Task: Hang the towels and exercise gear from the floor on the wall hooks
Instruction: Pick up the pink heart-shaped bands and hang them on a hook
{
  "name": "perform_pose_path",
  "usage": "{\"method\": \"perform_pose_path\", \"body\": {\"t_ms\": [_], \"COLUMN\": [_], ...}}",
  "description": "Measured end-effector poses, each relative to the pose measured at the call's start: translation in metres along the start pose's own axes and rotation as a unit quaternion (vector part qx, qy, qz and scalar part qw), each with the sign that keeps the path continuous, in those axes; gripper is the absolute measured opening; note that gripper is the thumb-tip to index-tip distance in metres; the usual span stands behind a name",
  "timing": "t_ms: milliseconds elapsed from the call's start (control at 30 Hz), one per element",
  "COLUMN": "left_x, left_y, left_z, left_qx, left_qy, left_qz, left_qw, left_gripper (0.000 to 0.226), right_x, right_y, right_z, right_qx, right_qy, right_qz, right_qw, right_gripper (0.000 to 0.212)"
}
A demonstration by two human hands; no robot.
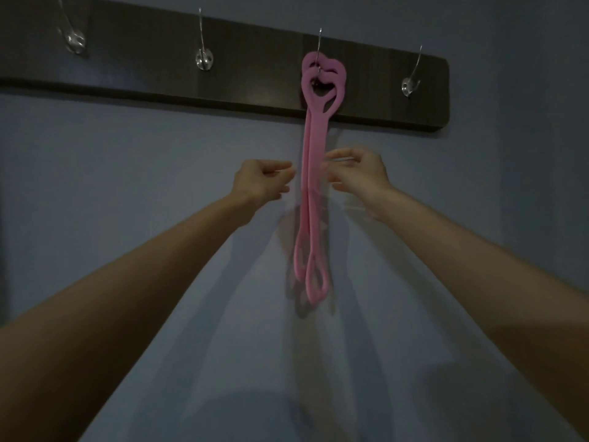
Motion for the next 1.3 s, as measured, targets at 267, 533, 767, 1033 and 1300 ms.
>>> {"method": "perform_pose_path", "body": {"t_ms": [267,533,767,1033,1300], "left_x": [0.050,0.104,0.118,0.072,-0.007], "left_y": [-0.099,-0.231,-0.322,-0.405,-0.491], "left_z": [-0.013,0.028,0.057,0.070,0.061], "left_qx": [-0.094,-0.137,-0.162,-0.165,-0.147], "left_qy": [0.137,0.377,0.410,0.388,0.368], "left_qz": [-0.026,-0.003,0.028,0.079,0.130], "left_qw": [0.986,0.916,0.897,0.904,0.909], "left_gripper": [0.036,0.043,0.050,0.045,0.043], "right_x": [0.000,-0.012,-0.002,0.051,0.155], "right_y": [-0.112,-0.266,-0.365,-0.449,-0.529], "right_z": [0.074,0.139,0.157,0.157,0.151], "right_qx": [0.169,0.221,0.170,0.131,0.041], "right_qy": [-0.206,-0.359,-0.406,-0.443,-0.478], "right_qz": [0.106,0.160,0.208,0.221,0.243], "right_qw": [0.958,0.893,0.874,0.859,0.843], "right_gripper": [0.025,0.026,0.026,0.027,0.026]}}
Point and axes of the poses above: each hand's wrist, its own y-axis towards the middle knuckle, its own x-axis out of the back of the hand, z = x × y, the point moved 8 cm from there along y, towards the middle knuckle, and after that the axes turned 12 degrees about x, right-handed, at the moved point
